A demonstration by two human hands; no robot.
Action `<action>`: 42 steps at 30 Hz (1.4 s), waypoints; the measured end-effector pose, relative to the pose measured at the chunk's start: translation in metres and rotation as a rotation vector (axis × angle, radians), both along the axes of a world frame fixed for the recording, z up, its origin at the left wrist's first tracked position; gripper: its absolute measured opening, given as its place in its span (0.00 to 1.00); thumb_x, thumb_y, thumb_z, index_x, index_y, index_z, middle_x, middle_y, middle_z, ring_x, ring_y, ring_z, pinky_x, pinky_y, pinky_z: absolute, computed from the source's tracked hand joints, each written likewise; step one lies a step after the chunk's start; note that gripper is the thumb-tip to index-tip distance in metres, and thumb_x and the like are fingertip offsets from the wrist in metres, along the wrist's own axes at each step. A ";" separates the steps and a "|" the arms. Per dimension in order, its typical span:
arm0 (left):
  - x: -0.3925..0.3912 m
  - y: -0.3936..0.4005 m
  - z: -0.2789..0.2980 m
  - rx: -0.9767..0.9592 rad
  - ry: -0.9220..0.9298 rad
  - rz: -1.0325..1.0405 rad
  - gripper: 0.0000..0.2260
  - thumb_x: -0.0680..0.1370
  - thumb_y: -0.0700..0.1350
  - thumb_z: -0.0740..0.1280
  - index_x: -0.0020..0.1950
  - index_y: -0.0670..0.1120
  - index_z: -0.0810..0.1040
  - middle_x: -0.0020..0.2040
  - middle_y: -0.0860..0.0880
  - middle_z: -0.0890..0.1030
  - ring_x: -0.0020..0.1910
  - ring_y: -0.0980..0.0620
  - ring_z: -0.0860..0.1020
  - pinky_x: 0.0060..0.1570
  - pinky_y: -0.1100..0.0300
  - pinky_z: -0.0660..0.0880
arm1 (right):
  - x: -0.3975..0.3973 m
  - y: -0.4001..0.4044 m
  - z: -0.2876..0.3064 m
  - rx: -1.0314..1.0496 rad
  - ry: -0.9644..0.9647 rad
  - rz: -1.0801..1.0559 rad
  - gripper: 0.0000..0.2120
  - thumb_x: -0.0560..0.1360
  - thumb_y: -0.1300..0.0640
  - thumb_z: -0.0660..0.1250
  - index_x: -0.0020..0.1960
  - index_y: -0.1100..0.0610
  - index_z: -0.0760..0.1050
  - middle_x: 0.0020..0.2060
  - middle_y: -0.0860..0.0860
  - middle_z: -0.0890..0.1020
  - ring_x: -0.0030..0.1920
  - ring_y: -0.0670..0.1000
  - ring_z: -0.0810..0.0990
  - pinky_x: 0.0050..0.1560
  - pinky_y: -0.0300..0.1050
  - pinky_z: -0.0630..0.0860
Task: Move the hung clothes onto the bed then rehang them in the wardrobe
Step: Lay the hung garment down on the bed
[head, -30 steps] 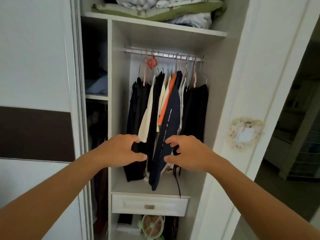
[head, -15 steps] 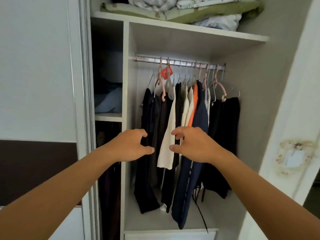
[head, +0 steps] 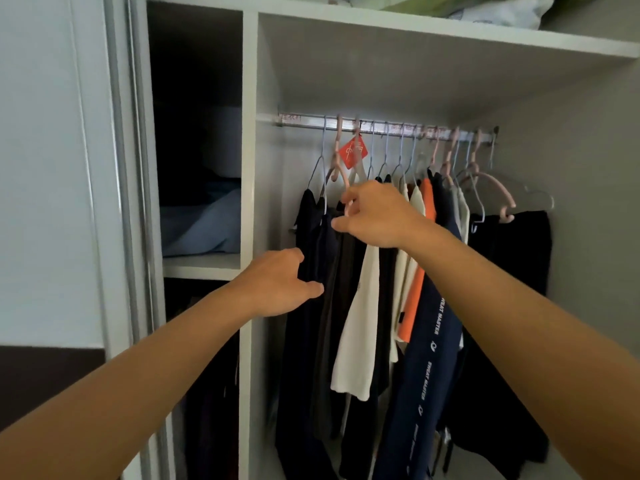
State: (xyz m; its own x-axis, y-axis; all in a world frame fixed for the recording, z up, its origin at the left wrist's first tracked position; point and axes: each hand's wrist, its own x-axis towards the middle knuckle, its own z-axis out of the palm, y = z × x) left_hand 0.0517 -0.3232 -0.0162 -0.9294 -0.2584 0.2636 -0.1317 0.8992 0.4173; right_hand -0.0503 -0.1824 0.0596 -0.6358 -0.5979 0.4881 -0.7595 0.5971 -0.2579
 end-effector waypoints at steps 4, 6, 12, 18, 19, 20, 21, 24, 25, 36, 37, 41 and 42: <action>-0.034 -0.009 0.011 0.036 0.038 0.027 0.19 0.79 0.55 0.66 0.63 0.43 0.72 0.51 0.50 0.75 0.49 0.52 0.75 0.48 0.58 0.75 | -0.036 -0.039 0.020 -0.018 0.007 -0.007 0.17 0.75 0.55 0.68 0.57 0.67 0.77 0.44 0.62 0.83 0.45 0.58 0.84 0.50 0.52 0.81; -0.048 -0.013 0.013 0.030 0.069 0.068 0.11 0.80 0.52 0.65 0.48 0.45 0.70 0.42 0.53 0.73 0.40 0.54 0.73 0.34 0.65 0.71 | -0.054 -0.059 0.026 -0.016 0.012 -0.028 0.07 0.75 0.59 0.67 0.45 0.64 0.76 0.34 0.58 0.80 0.34 0.57 0.82 0.45 0.53 0.82; -0.076 -0.028 0.015 -0.009 0.025 0.117 0.12 0.80 0.50 0.63 0.41 0.45 0.70 0.34 0.51 0.71 0.30 0.56 0.69 0.28 0.63 0.65 | -0.095 -0.105 0.030 0.034 0.060 -0.110 0.15 0.75 0.65 0.65 0.34 0.57 0.64 0.32 0.53 0.70 0.32 0.51 0.72 0.24 0.39 0.62; -0.086 -0.041 0.012 0.011 -0.003 0.063 0.12 0.79 0.53 0.65 0.41 0.47 0.69 0.35 0.51 0.72 0.31 0.55 0.70 0.31 0.60 0.68 | -0.110 -0.131 0.033 -0.030 0.045 -0.214 0.08 0.75 0.69 0.65 0.53 0.63 0.74 0.52 0.59 0.78 0.50 0.58 0.79 0.37 0.44 0.72; -0.087 -0.043 0.012 0.017 0.001 0.060 0.12 0.79 0.53 0.65 0.43 0.47 0.69 0.36 0.51 0.72 0.32 0.56 0.70 0.33 0.60 0.69 | -0.111 -0.134 0.034 -0.038 0.035 -0.249 0.14 0.75 0.69 0.65 0.61 0.64 0.73 0.57 0.60 0.78 0.55 0.58 0.79 0.42 0.46 0.73; -0.087 -0.044 0.012 0.016 0.006 0.059 0.12 0.79 0.54 0.65 0.44 0.48 0.69 0.37 0.52 0.72 0.33 0.56 0.70 0.36 0.58 0.72 | -0.113 -0.137 0.034 -0.040 0.025 -0.275 0.20 0.75 0.68 0.64 0.66 0.64 0.70 0.60 0.60 0.78 0.58 0.58 0.78 0.46 0.48 0.74; -0.088 -0.046 0.012 0.013 0.005 0.058 0.12 0.79 0.55 0.65 0.43 0.49 0.68 0.37 0.53 0.71 0.33 0.57 0.70 0.39 0.57 0.73 | -0.115 -0.139 0.035 -0.053 0.024 -0.289 0.23 0.76 0.68 0.64 0.70 0.65 0.67 0.62 0.60 0.76 0.60 0.58 0.77 0.48 0.48 0.74; -0.088 -0.049 0.011 0.014 0.014 0.044 0.12 0.79 0.56 0.65 0.51 0.48 0.71 0.40 0.55 0.72 0.37 0.58 0.71 0.47 0.55 0.76 | -0.118 -0.140 0.039 -0.129 0.049 -0.292 0.19 0.77 0.65 0.62 0.67 0.65 0.69 0.61 0.60 0.77 0.61 0.58 0.77 0.49 0.46 0.73; -0.087 -0.049 0.011 0.024 0.020 0.036 0.15 0.79 0.57 0.65 0.57 0.46 0.72 0.43 0.54 0.73 0.39 0.57 0.73 0.49 0.55 0.77 | -0.118 -0.139 0.041 -0.149 0.085 -0.295 0.13 0.77 0.65 0.61 0.61 0.64 0.73 0.56 0.60 0.79 0.59 0.58 0.78 0.51 0.46 0.73; -0.081 -0.049 0.015 0.114 0.157 -0.027 0.17 0.80 0.53 0.64 0.64 0.48 0.65 0.45 0.55 0.70 0.42 0.57 0.71 0.46 0.58 0.74 | -0.120 -0.106 0.070 -0.261 0.137 -0.229 0.07 0.78 0.62 0.63 0.42 0.62 0.72 0.40 0.54 0.76 0.43 0.55 0.76 0.35 0.43 0.71; -0.079 -0.049 0.017 0.119 0.146 -0.031 0.22 0.80 0.53 0.64 0.69 0.45 0.64 0.50 0.52 0.73 0.46 0.55 0.72 0.50 0.56 0.75 | -0.120 -0.102 0.071 -0.262 0.121 -0.233 0.11 0.78 0.62 0.63 0.37 0.60 0.70 0.36 0.52 0.74 0.42 0.55 0.77 0.30 0.41 0.68; -0.078 -0.050 0.023 0.150 0.146 -0.053 0.28 0.79 0.53 0.65 0.73 0.43 0.60 0.60 0.47 0.74 0.53 0.51 0.75 0.55 0.53 0.77 | -0.109 -0.099 0.079 -0.236 0.138 -0.258 0.07 0.77 0.64 0.64 0.41 0.63 0.75 0.47 0.61 0.81 0.38 0.53 0.74 0.25 0.37 0.61; -0.078 -0.050 0.023 0.163 0.153 -0.062 0.27 0.78 0.53 0.65 0.72 0.44 0.61 0.58 0.48 0.75 0.53 0.51 0.76 0.54 0.52 0.77 | -0.105 -0.100 0.082 -0.225 0.155 -0.274 0.05 0.77 0.65 0.63 0.47 0.65 0.76 0.58 0.65 0.78 0.40 0.53 0.75 0.25 0.37 0.61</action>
State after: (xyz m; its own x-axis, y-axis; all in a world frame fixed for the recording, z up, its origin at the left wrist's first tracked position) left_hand -0.0262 -0.3736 0.0064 -0.8971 -0.2527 0.3624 -0.0023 0.8229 0.5682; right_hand -0.1550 -0.2827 0.1413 -0.6657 -0.2832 0.6904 -0.6201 0.7246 -0.3007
